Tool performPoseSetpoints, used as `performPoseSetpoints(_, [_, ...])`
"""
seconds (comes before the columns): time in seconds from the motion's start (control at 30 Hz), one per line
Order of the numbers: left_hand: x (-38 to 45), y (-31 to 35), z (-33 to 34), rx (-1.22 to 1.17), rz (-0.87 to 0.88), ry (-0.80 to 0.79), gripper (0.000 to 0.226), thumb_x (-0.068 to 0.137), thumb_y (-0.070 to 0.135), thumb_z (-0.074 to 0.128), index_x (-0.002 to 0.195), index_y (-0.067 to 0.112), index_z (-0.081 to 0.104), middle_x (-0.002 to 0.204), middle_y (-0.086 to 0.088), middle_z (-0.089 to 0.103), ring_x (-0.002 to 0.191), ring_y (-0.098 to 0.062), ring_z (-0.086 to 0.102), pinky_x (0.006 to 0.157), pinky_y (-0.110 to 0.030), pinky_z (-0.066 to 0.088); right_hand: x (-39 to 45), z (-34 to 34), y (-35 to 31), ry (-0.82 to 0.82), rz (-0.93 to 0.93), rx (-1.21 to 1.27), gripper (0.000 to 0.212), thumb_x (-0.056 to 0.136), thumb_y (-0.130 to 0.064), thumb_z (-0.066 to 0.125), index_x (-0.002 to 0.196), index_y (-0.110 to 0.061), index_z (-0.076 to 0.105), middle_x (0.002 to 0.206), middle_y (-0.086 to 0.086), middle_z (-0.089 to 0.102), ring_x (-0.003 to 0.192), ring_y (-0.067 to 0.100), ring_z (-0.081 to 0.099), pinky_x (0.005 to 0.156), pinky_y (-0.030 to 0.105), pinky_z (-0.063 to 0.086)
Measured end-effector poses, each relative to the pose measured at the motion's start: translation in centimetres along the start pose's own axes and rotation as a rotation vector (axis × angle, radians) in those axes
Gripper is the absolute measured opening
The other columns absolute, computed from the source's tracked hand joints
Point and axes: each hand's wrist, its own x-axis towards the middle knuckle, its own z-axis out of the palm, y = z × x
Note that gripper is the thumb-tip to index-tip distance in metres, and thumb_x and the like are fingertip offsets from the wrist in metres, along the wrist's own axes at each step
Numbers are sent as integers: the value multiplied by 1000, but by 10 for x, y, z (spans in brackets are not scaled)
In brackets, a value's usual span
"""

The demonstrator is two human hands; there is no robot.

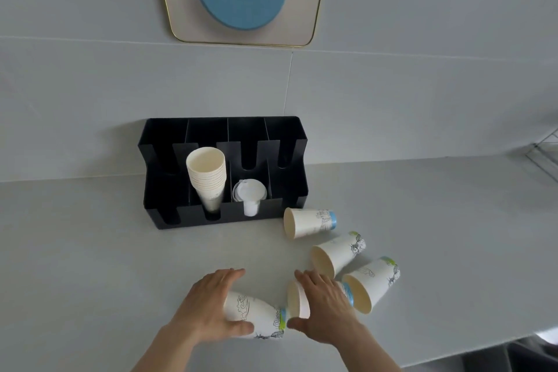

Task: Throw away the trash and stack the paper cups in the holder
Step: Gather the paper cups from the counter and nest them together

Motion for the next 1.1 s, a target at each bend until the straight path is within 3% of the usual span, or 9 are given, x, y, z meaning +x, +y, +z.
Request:
performPoseSetpoints(0.1, [-4,-2,6,32,6,-37,122,51,69,75,156,42,19,157,18,32,146,-11,31,121,-29,25,1,4,1,-23,-31,-49,105,79,-48,82,160,-25,19,155,-3,38,146,21,32,121,32,22])
performPoseSetpoints(0.2, [-7,-6,12,65,1,-53,119,56,54,83,155,41,20,153,17,37,143,-13,34,119,-27,27,2,8,1,14,-45,-81,95,85,-36,78,159,-25,20,151,-2,42,143,22,36,119,31,25])
performPoseSetpoints(0.33, [-10,-9,15,33,-22,-9,101,61,46,79,146,37,28,138,11,48,128,-14,48,108,-25,37,3,12,-2,68,-36,-27,89,86,-39,75,158,-25,23,146,-3,47,139,22,42,116,32,31])
performPoseSetpoints(0.5, [-6,-10,-18,-99,-42,92,80,65,43,75,132,33,33,132,13,38,103,-17,55,80,-26,44,13,-1,-9,154,3,93,92,85,-49,73,158,-25,21,142,-6,49,133,20,45,110,30,38])
performPoseSetpoints(0.67, [-4,-7,-48,-169,65,314,90,64,44,73,144,47,34,137,21,29,129,-9,43,100,-34,51,24,-16,-22,266,11,253,93,82,-48,77,156,-26,25,141,-9,50,133,20,44,107,32,40])
performPoseSetpoints(0.83, [-4,-4,-31,-159,61,323,113,67,53,80,158,39,14,143,19,34,132,-9,35,110,-29,41,32,-25,-33,349,-1,401,91,76,-45,85,150,-25,35,133,-11,52,128,17,45,105,37,45])
performPoseSetpoints(0.97, [-5,-9,-12,-228,16,354,122,66,54,85,159,33,9,142,21,31,136,-7,35,110,-26,41,40,-35,-44,420,-46,496,84,71,-41,89,139,-28,41,121,-18,49,110,12,47,95,33,44])
performPoseSetpoints(1.1, [-9,-9,2,-284,11,402,111,66,55,83,155,32,22,138,27,32,135,-5,41,106,-21,42,36,-54,-56,480,-110,605,87,69,-46,87,138,-38,35,130,-16,54,111,12,55,92,30,48])
